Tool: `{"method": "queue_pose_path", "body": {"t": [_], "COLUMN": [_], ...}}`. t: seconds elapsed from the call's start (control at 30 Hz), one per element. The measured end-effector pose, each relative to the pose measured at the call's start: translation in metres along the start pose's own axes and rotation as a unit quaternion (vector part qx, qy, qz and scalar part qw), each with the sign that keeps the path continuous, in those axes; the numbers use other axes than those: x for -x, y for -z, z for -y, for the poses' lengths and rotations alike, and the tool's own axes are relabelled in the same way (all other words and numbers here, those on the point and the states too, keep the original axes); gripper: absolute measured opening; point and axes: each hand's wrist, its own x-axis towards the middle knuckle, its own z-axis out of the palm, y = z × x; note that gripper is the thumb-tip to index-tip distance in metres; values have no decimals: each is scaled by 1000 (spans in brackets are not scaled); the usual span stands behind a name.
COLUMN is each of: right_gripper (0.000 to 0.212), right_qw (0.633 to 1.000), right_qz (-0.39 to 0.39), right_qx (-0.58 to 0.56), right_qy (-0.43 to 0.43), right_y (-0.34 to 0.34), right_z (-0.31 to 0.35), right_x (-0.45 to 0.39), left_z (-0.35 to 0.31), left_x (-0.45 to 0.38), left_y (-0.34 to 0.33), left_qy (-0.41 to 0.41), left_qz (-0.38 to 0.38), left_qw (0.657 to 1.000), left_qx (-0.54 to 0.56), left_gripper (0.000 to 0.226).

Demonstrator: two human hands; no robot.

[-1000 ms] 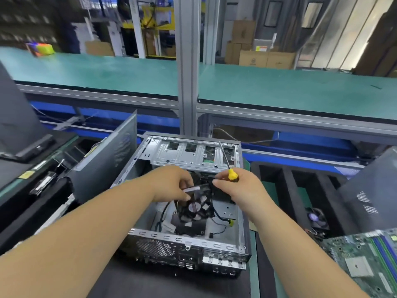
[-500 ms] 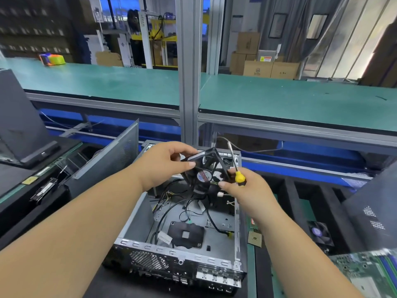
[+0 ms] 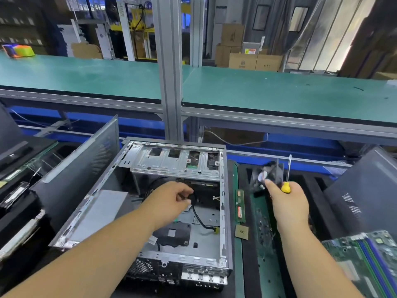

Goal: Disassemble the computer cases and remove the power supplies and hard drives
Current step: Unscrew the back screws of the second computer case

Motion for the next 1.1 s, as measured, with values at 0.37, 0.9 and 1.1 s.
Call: {"method": "queue_pose_path", "body": {"t": [0.37, 0.9, 1.1], "right_gripper": [40, 22, 20], "right_qw": [973, 955, 969], "right_qz": [27, 94, 107], "right_qx": [204, 255, 195], "right_qy": [-106, -119, -103], "right_y": [-5, 2, -8], "right_z": [-86, -91, -71], "right_x": [-15, -12, -5], "left_z": [34, 13, 21], "left_x": [-4, 22, 49], "left_y": [-10, -1, 12], "left_qy": [79, 17, 4], "left_qz": [9, -44, -63], "left_qw": [997, 998, 998], "left_qx": [-10, 47, 29], "left_gripper": [15, 23, 23]}}
